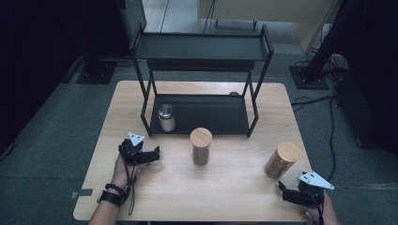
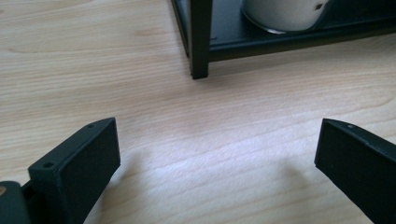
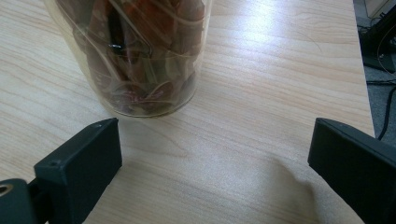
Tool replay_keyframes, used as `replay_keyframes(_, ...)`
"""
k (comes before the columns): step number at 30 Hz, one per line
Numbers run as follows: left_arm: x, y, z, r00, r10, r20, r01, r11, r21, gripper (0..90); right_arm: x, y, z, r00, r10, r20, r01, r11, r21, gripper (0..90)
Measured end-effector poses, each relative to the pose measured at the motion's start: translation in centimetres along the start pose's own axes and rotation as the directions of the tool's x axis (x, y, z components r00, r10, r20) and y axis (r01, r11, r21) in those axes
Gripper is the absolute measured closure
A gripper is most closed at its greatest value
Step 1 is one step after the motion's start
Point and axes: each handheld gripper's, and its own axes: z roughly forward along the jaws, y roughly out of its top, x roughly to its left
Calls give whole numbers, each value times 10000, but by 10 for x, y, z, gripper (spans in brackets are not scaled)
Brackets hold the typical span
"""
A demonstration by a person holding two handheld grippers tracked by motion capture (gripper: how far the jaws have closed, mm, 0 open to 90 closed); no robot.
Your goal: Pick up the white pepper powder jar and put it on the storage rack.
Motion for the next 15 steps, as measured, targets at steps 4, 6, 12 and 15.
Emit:
replay_keyframes(4,4,-4,-5,9999,119,-54,-119,9999,-7,4,0,0,0,10000,-45,15,45,10000,5,26)
replay_keyframes(6,6,-7,-8,9999,136,-73,-136,9999,-13,4,0,0,0,10000,-45,25,45,10000,-4,26)
replay_keyframes(12,11,-15,-17,9999,140,-48,-140,9999,-49,4,0,0,0,10000,-55,53,55,10000,10,26)
replay_keyframes(15,13,-19,-21,9998,204,-1,-204,9998,-26,4,0,0,0,10000,-67,53,67,10000,-8,25)
